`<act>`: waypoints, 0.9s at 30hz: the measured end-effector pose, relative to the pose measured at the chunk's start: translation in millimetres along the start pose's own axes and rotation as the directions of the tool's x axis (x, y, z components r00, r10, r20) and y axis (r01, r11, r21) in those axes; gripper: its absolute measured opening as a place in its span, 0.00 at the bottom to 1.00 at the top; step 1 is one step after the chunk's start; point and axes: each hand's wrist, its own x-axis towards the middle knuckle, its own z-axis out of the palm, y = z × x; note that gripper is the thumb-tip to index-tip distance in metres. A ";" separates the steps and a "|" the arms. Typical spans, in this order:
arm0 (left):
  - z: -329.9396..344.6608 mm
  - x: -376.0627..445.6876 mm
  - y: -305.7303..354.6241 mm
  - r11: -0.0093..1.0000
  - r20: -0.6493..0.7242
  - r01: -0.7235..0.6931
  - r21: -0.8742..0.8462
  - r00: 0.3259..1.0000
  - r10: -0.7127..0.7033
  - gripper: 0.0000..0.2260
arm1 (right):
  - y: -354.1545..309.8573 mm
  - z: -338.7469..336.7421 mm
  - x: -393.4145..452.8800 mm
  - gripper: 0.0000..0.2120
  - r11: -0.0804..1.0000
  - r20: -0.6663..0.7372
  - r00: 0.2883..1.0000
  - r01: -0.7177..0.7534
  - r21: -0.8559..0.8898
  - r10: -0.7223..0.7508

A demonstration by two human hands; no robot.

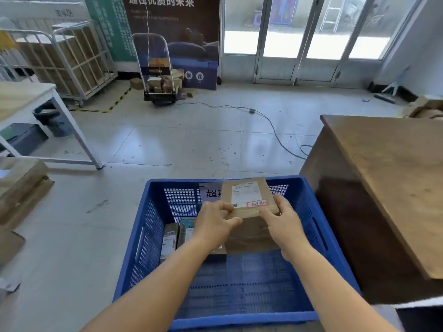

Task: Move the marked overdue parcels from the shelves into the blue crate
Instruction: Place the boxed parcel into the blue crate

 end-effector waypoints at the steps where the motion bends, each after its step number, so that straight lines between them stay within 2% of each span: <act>1: 1.9 12.8 -8.7 1.000 0.020 0.021 0.005 1.000 -0.021 0.17 | 4.5 9.0 11.3 0.20 0.999 -0.004 1.000 -0.030 -0.016 0.030; 13: 84.6 123.8 -90.4 0.989 0.211 0.132 0.068 0.967 -0.144 0.17 | 104.8 53.0 130.7 0.24 0.948 -0.028 0.951 -0.309 -0.075 0.307; 21: 176.8 183.8 -151.5 0.953 0.232 0.298 0.061 0.924 -0.304 0.14 | 209.0 61.9 219.6 0.23 0.892 -0.019 0.907 -0.418 -0.170 0.421; 27: 253.2 225.1 -217.0 0.918 0.218 0.394 0.045 0.893 -0.394 0.13 | 308.6 72.1 274.1 0.22 0.879 0.013 0.889 -0.451 -0.153 0.458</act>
